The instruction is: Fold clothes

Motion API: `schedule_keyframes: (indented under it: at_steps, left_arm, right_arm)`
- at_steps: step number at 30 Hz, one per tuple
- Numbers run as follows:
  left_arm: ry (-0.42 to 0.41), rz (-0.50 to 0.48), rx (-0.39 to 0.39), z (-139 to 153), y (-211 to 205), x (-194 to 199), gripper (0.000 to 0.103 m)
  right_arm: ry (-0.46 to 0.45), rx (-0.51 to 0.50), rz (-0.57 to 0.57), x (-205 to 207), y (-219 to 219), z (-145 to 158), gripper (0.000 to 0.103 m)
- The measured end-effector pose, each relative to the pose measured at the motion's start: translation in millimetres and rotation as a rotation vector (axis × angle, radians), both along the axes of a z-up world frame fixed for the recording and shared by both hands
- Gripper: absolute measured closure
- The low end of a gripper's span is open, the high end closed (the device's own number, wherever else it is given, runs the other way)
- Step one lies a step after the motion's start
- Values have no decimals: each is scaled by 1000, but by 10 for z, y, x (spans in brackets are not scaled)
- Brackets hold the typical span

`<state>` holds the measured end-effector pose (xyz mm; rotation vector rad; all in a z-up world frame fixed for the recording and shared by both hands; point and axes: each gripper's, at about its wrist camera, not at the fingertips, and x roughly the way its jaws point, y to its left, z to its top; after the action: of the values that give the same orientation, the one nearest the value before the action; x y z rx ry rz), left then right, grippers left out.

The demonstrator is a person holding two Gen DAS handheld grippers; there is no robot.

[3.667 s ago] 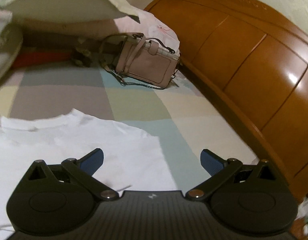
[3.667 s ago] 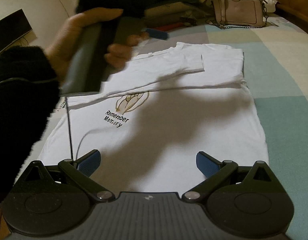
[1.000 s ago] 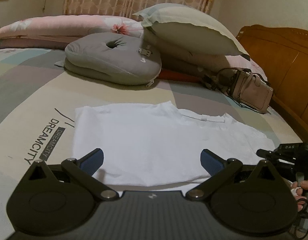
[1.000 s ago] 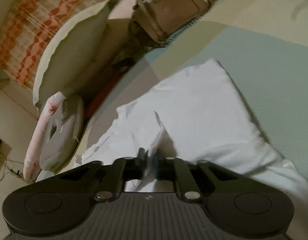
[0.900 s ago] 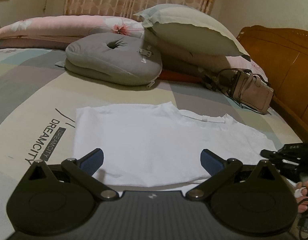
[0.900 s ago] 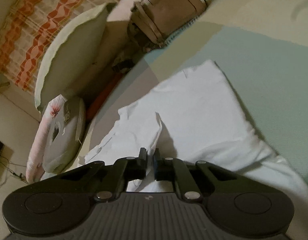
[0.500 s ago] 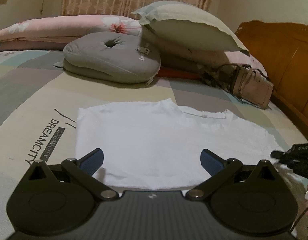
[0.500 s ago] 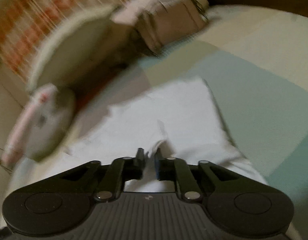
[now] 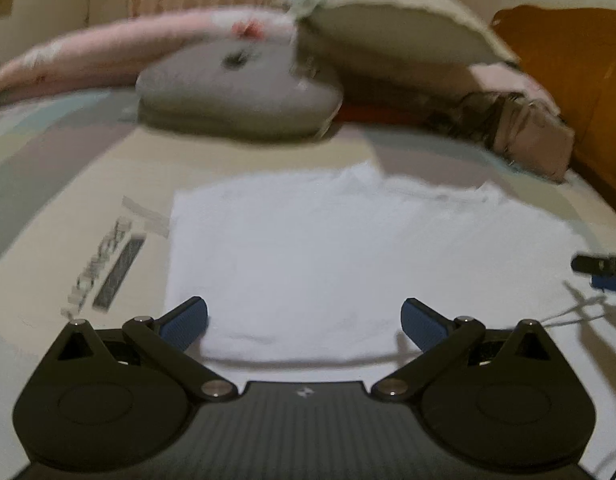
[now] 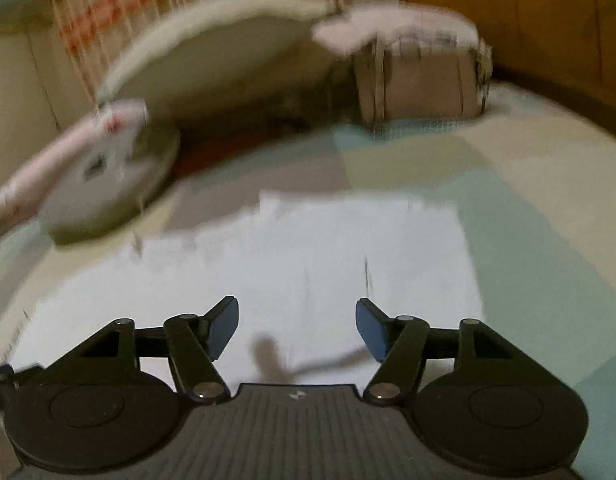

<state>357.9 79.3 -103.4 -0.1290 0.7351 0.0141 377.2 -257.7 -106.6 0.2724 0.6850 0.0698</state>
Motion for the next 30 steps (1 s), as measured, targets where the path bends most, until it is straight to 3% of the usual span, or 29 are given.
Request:
schedule_keyframes:
  at_steps: [3,5,7,8,13,18,20,22,25,28,30]
  left_arm:
    - [-2,2,14,14,-22,-9,1]
    - [-46,-9,13,78,-42,-61,1]
    - [-76,-13,-6,108,-32,-97,1]
    - [-67,-12,-12,89,-23,-89,1]
    - [0,3,5,-30,-11,-32,1]
    - [-24,-11,-2,70,10,-116,1]
    - [-37,-5,-11,150,55,-134,1]
    - [-60,11,-79,282,132,-126,1]
    - [-68,-46,-169,395,207,47,1]
    - [-41,-102,-159,333,212,342,1]
    - [-1,-90,-160,206,260,522,1]
  right_arm:
    - [8,-69,-28,-140,47,29,31]
    - [22,-103,-31,-309,112,146,27]
    - [-22,-130,-13,-560,213,272,6]
    - [-42,-148,-3,-674,263,313,0]
    - [-40,-254,29,-957,487,217,0]
    - [71,-206,31,-934,457,-93,0]
    - [76,-187,40,-945,420,-141,0]
    - [79,-137,32,-944,354,-142,0]
    - [83,-94,46,-940,292,-144,0]
    - [90,-142,105,-950,331,-146,0]
    - [89,-174,127,-969,360,-156,0]
